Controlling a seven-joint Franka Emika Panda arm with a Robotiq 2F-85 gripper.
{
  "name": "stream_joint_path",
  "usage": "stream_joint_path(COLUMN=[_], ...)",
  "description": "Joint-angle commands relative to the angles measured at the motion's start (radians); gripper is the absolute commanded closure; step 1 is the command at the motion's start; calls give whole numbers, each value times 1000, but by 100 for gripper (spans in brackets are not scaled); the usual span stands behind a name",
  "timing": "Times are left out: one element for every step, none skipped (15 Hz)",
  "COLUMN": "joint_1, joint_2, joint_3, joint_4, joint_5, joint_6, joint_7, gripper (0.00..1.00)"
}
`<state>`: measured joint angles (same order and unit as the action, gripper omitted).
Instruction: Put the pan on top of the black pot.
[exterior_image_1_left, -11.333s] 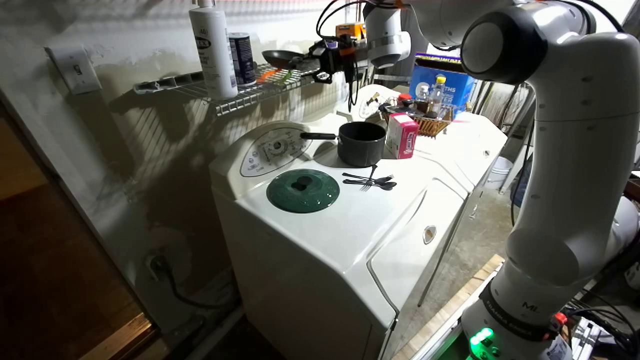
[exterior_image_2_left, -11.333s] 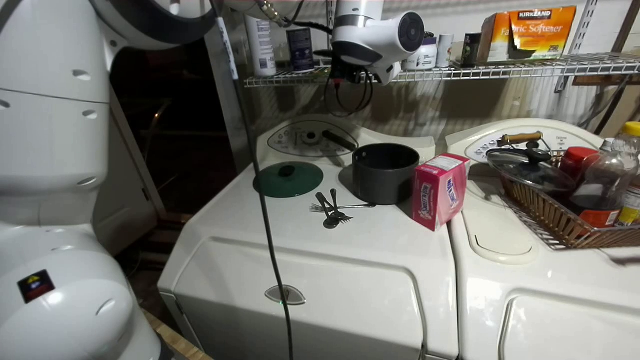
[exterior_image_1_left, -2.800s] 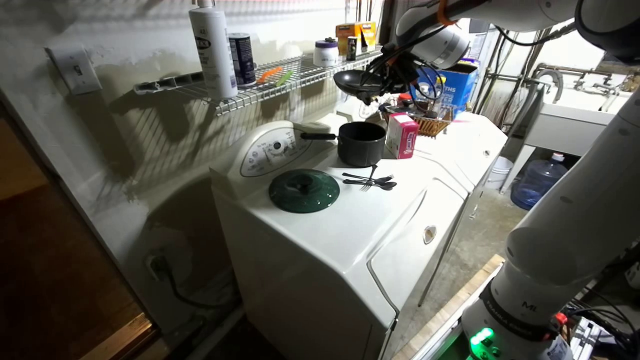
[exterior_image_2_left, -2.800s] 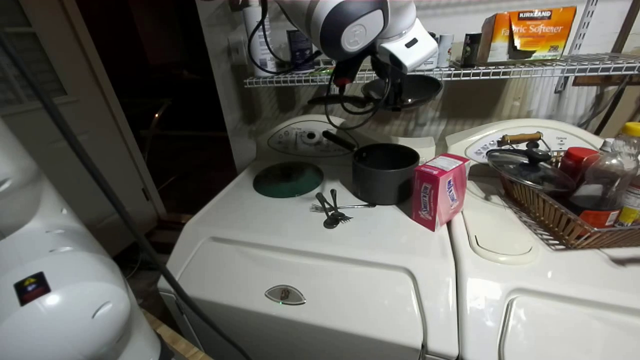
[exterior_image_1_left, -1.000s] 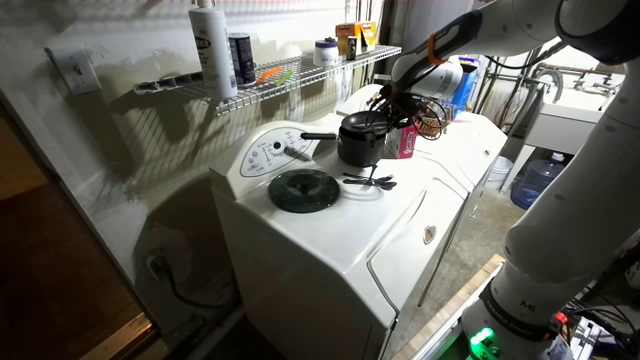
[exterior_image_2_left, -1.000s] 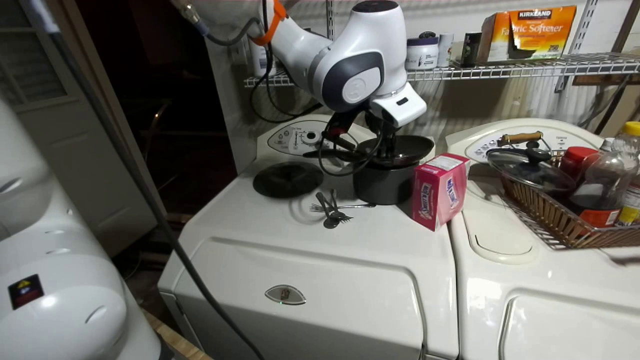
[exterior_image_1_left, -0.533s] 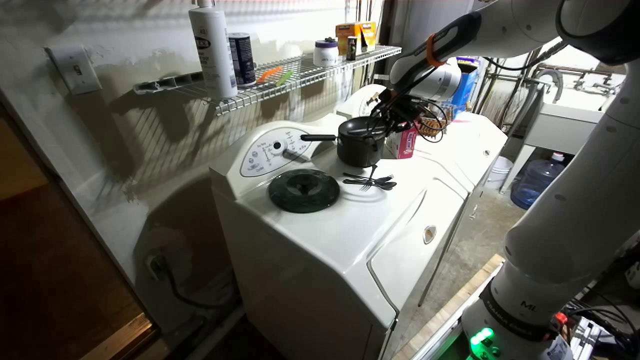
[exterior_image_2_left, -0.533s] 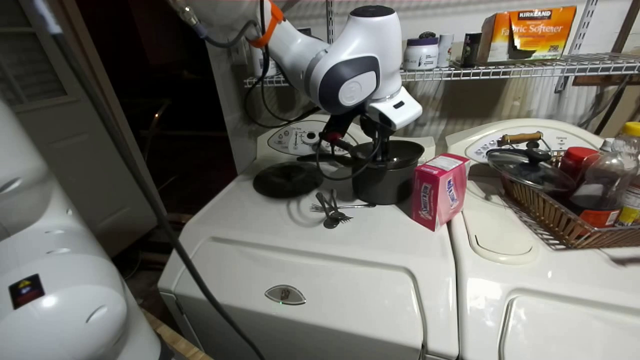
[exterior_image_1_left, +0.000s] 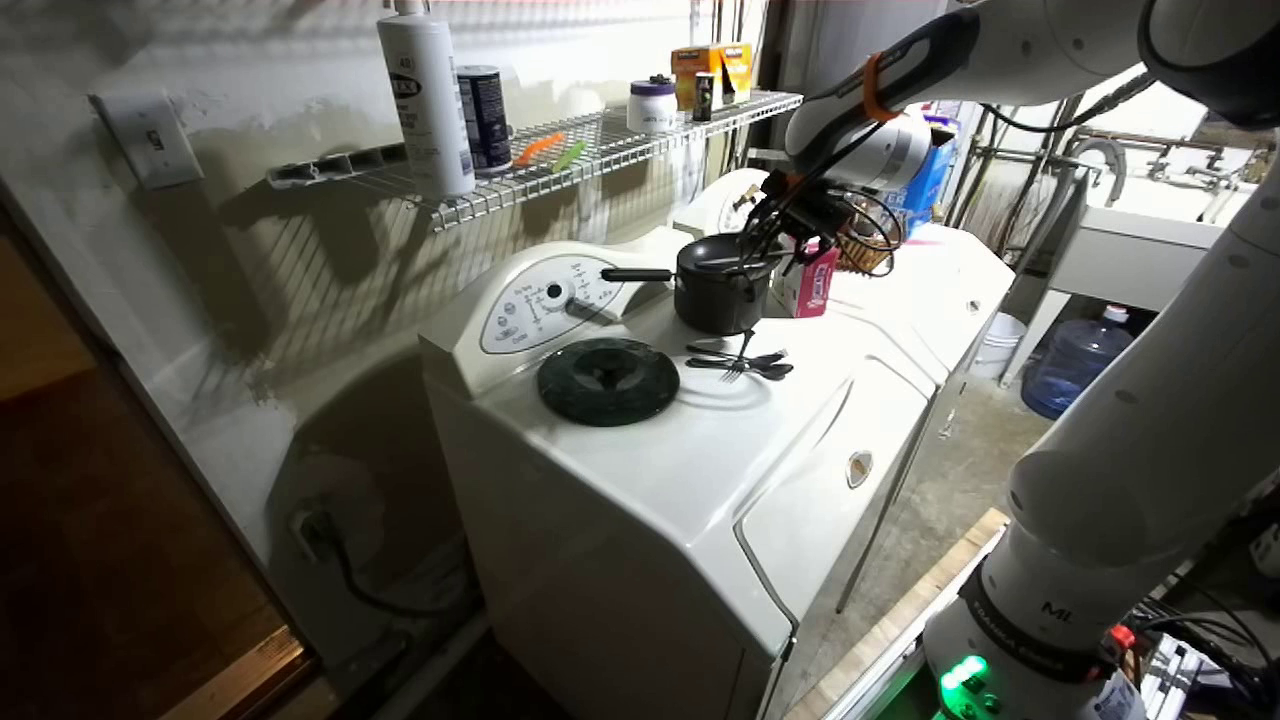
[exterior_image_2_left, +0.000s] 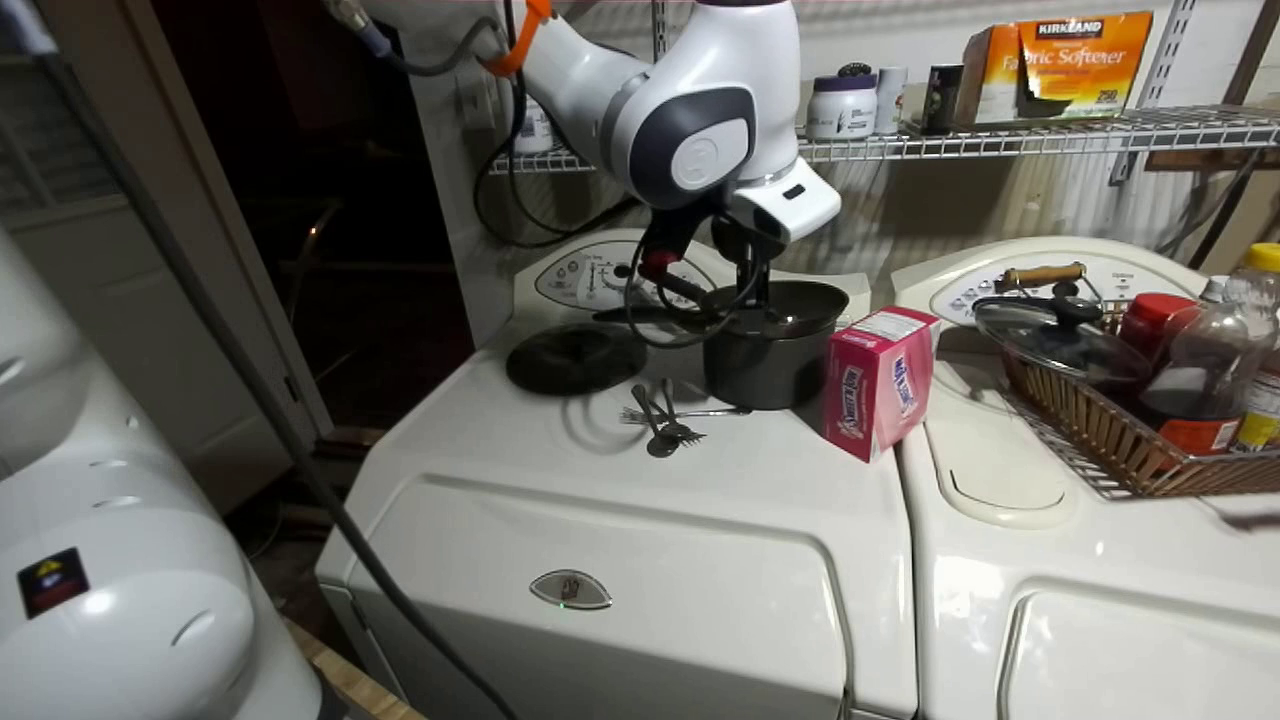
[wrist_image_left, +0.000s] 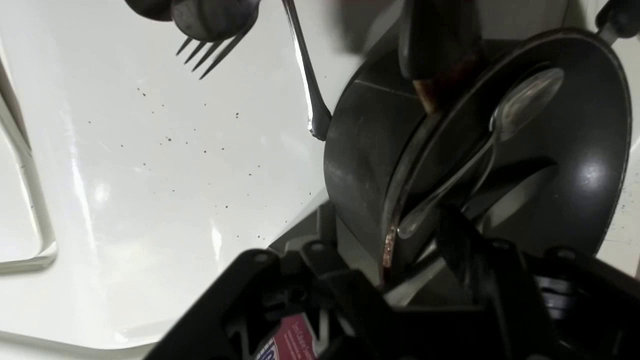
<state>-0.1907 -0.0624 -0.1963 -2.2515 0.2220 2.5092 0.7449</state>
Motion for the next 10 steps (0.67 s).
stream_joint_path(joint_1=[-16,-23,-27,-29,-26,-26,-29,-32,-33,-31], joint_2=[-106,-132,-170,-205,-251,-303,-348,-393,-436,-483], joint_3=[10,14,18,22,23,29,40,53,66,78], joint_4=[-49,-51,-62,-71,-84,-104,-116,-128,-133,-138], joint_5=[-97,-148,-197,-234,-242,-261,-280,-300,-311,-313], joint_6=[-102,-144,-182,-210,-247,-276,-305,-325,-354,-383], joint_7=[15,10,-24,-58,-103,-139,-172,-201,-234,-273], gripper=[15,7,2,0,0,0,0,0,0,0])
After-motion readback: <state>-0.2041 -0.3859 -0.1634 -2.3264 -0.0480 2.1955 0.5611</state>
